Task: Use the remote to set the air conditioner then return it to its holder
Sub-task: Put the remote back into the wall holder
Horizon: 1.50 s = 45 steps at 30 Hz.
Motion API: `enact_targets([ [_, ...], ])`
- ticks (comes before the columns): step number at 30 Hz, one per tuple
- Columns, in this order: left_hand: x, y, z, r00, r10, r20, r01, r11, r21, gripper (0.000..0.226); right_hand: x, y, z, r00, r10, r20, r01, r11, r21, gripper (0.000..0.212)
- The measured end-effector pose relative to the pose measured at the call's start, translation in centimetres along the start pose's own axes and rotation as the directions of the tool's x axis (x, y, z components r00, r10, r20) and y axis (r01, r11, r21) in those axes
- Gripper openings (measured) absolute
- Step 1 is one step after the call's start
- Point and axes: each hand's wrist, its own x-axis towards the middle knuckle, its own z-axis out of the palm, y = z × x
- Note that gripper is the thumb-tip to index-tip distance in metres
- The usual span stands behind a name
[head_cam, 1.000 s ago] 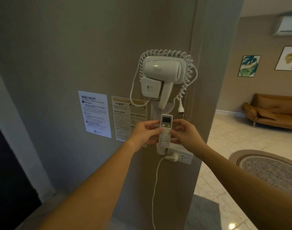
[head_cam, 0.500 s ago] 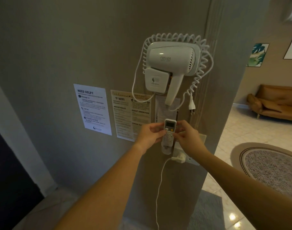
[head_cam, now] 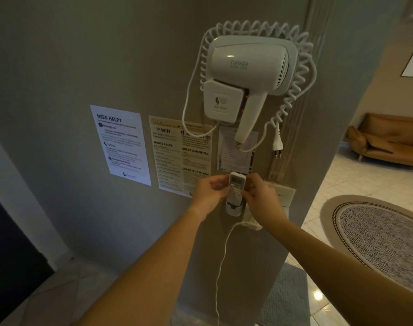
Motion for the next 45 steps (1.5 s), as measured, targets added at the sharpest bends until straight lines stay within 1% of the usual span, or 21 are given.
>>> enact_targets([
  [5, 0.3, -0.9, 0.0, 1.0, -0.015, 0.005, 0.015, 1.0, 0.019, 0.037, 0.4, 0.5, 0.4, 0.999, 0.042, -0.007, -0.042, 0.999, -0.014, 0.028],
  [9, 0.3, -1.3, -0.1, 1.0, -0.013, 0.021, 0.012, 0.999, 0.04, 0.032, 0.4, 0.7, 0.6, 0.999, 0.031, -0.03, -0.032, 0.999, -0.023, 0.025],
  [14, 0.2, -1.1, -0.4, 0.996, -0.056, 0.067, 0.059, 0.997, -0.042, 0.031, 0.3, 0.7, 0.5, 0.999, 0.026, -0.04, -0.026, 1.0, -0.004, 0.024],
  [18, 0.2, -0.7, 0.0, 0.994, -0.111, 0.019, 0.112, 0.986, -0.126, 0.024, 0.5, 0.3, 0.6, 0.998, 0.043, -0.037, -0.044, 0.999, -0.018, 0.024],
  [23, 0.4, -0.9, 0.2, 0.991, -0.132, 0.003, 0.132, 0.991, -0.025, 0.027, 0.7, 0.5, 1.0, 0.995, 0.096, 0.021, -0.094, 0.993, -0.073, 0.02],
  [26, 0.3, -0.8, 0.3, 0.988, -0.157, -0.004, 0.157, 0.987, -0.039, 0.024, 0.8, 0.6, 1.0, 0.995, 0.1, 0.02, -0.098, 0.992, -0.075, 0.019],
  [32, 0.3, -0.7, 0.2, 0.983, -0.186, 0.004, 0.186, 0.982, -0.038, 0.027, 0.7, 0.3, 1.0, 0.992, 0.12, 0.028, -0.117, 0.99, -0.082, 0.02],
  [36, -0.3, -0.2, 0.2, 0.985, -0.174, 0.005, 0.174, 0.985, 0.024, 0.027, 0.4, -0.1, 0.7, 0.991, 0.124, 0.045, -0.121, 0.99, -0.068, 0.024],
  [38, -0.5, -0.2, 0.1, 0.987, -0.16, -0.003, 0.16, 0.986, 0.045, 0.027, 0.2, -0.4, 0.4, 0.991, 0.125, 0.05, -0.123, 0.991, -0.05, 0.028],
  [41, -0.9, -0.1, -0.2, 0.99, -0.132, -0.045, 0.135, 0.989, 0.068, 0.027, 0.0, -0.9, -0.4, 0.987, 0.157, 0.025, -0.158, 0.987, 0.033, 0.033],
  [45, -1.6, 0.9, -0.2, 0.993, -0.09, -0.074, 0.098, 0.989, 0.111, 0.029, -0.7, -1.5, -2.0, 0.984, 0.175, 0.026, -0.177, 0.979, 0.103, 0.034],
])
